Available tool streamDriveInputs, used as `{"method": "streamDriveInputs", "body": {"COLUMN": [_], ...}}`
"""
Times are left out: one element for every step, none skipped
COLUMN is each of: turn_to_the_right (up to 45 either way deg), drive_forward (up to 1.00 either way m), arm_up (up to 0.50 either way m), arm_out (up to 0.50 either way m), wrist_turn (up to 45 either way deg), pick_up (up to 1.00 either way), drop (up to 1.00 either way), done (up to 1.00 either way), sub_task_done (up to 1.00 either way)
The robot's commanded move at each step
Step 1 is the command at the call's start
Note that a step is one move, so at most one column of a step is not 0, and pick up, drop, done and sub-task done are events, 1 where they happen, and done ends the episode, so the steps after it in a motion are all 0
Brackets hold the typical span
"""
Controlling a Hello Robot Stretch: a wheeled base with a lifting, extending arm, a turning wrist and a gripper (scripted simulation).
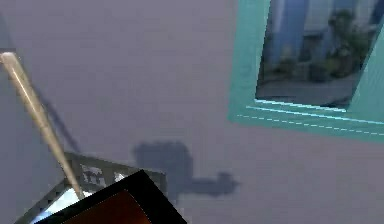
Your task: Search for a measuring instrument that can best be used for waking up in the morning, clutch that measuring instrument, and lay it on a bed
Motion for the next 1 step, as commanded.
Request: {"method": "streamDriveInputs", "body": {"turn_to_the_right": [45.0], "drive_forward": [0.00], "arm_up": [0.00], "arm_out": [0.00], "wrist_turn": [0.0], "pick_up": [0.00], "drop": [0.00], "done": [0.00], "sub_task_done": [0.00]}}
